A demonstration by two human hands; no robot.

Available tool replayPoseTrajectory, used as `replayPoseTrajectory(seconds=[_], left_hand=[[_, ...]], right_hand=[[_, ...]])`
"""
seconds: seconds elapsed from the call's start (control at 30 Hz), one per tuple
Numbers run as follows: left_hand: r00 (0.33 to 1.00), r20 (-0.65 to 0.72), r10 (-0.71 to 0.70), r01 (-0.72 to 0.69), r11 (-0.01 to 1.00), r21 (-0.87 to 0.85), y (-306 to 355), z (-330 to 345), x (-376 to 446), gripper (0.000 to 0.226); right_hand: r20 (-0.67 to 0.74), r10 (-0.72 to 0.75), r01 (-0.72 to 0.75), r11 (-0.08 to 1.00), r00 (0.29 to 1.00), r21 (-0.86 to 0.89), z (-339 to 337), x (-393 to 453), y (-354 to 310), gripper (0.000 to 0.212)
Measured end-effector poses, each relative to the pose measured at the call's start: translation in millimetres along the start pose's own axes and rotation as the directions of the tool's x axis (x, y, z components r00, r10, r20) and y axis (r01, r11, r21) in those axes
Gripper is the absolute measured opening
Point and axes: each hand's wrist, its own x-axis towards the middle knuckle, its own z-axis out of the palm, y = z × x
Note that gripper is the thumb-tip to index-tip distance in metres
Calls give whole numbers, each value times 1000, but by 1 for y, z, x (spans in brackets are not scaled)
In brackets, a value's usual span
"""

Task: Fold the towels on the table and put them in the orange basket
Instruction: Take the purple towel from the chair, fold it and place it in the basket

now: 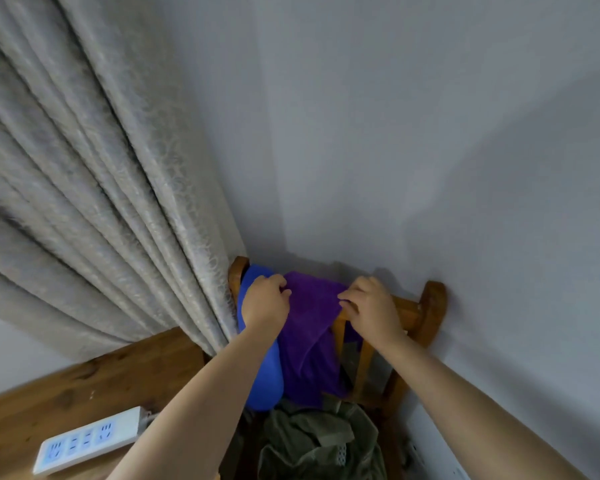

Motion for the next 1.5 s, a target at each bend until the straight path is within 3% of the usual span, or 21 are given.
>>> replayPoseTrajectory(seconds=[0.23, 0.47, 0.67, 0.77, 0.87, 1.07, 1.5], left_hand=[[1000, 15, -26, 27, 998, -57, 6, 11, -12, 19], [997, 79, -11, 33, 961, -276, 11, 23, -28, 34], [1000, 7, 9, -6, 907, -421, 3, 2, -64, 31], [999, -38, -26, 5, 879, -476, -12, -27, -91, 32], [990, -107, -91, 22, 855, -517, -38, -57, -124, 9], [931, -303, -206, 4, 832, -555, -108, -124, -221, 9], [785, -517, -342, 155, 916, -370, -250, -231, -418, 16]], right_hand=[[-108, -30, 26, 999, 994, -37, 2, -8, 4, 19], [-173, 143, -129, 988, 974, 89, -16, -32, 8, 12], [-234, 81, -53, 991, 969, 120, -44, -45, -18, 7], [-250, 12, 27, 988, 968, 150, -54, -49, -53, 8], [-254, -68, 113, 980, 965, 165, -60, -60, -99, 8], [-211, -134, 193, 936, 968, 294, -60, -94, -210, 6], [-55, -273, 254, 781, 961, 571, -18, -175, -421, 8]])
